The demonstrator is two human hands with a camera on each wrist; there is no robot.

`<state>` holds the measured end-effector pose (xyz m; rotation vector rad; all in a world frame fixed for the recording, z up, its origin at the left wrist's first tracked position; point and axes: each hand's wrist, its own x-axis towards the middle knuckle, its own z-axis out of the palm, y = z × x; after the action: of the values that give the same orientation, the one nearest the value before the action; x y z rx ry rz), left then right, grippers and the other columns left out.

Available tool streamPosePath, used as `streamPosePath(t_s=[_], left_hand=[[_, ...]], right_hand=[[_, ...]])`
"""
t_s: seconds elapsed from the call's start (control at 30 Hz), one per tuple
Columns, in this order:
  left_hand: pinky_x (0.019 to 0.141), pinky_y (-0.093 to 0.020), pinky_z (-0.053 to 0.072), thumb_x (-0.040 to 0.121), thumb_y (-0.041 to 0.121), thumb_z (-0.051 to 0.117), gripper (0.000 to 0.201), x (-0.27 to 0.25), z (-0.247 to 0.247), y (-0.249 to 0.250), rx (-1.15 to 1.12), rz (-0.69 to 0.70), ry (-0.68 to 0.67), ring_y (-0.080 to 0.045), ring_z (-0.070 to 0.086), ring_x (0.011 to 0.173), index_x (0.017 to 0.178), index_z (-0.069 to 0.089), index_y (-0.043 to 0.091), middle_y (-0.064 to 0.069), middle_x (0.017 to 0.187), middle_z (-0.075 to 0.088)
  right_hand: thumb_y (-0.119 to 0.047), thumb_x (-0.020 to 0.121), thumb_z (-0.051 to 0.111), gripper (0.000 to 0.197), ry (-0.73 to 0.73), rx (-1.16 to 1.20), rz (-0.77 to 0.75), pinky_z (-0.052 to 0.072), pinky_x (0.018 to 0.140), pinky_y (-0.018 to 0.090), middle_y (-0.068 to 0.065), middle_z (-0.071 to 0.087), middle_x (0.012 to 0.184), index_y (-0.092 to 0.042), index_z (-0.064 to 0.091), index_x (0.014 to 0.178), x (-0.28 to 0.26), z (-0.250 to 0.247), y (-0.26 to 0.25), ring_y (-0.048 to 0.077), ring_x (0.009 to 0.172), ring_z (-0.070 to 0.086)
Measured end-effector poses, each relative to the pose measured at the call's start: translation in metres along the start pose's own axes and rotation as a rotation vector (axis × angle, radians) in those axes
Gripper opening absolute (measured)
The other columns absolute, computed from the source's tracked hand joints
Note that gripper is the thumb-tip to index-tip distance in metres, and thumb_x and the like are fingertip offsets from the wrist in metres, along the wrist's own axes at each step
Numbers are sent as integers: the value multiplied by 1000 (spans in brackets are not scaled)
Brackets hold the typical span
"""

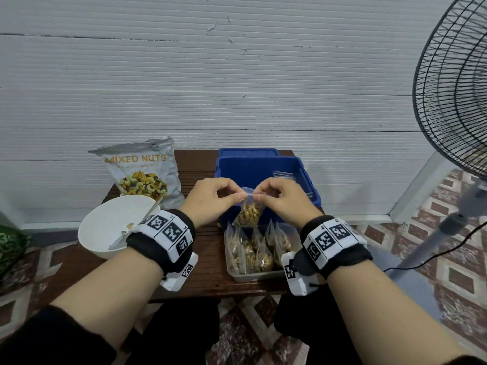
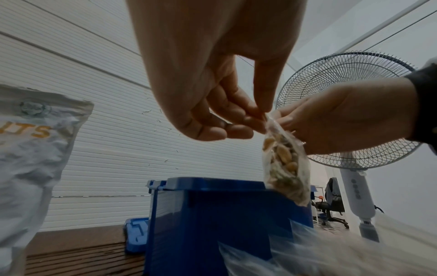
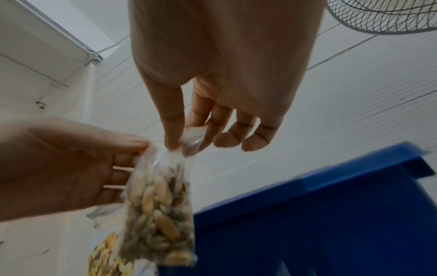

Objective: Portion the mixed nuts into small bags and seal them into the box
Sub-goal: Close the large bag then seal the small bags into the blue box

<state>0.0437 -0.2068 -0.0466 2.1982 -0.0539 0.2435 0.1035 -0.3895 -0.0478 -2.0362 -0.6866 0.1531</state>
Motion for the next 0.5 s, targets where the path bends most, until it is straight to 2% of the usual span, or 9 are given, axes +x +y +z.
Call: streamPosePath(t_s=[0.1,0.2,0.3,0.4,0.5], left_hand=[[90,-26,47,89,33,63,15,6,-7,-6,-48,-39,1,-8,64,94,86,73,22,10,88,72],[93,-37,50,91,35,60,19,16,-12,-16,-109,-99,65,-10,66,90,88,73,21,9,89,73],[92,-30,47,93,28,59,15,28,-16,-27,-100,-170,161,-7,63,94,91,72,20,10,95,71],[84,-18,39,94,23,59,11,40,-15,-40,-79,-264,205,-5,56,98,100,66,18,10,103,65],[89,-24,43,94,20,59,17,53,-8,-56,-91,-338,226,-10,55,99,110,59,17,3,110,60]], right_hand=[[-15,87,68,5,-10,-70,-6,46,72,28,-3,65,76,-15,67,82,7,-6,-9,10,71,57],[-17,87,66,13,9,-140,-8,43,66,24,-4,62,72,-20,63,75,18,-16,-17,8,67,54],[-17,87,67,9,18,-227,-4,42,65,25,0,64,74,-19,64,78,34,-34,-30,9,68,54],[-16,85,68,7,-21,-307,0,44,66,26,4,66,77,-20,65,79,58,-55,-41,13,71,55],[-15,84,68,5,-123,-488,-7,38,60,17,-5,59,72,-18,64,82,89,-65,-43,12,71,52]])
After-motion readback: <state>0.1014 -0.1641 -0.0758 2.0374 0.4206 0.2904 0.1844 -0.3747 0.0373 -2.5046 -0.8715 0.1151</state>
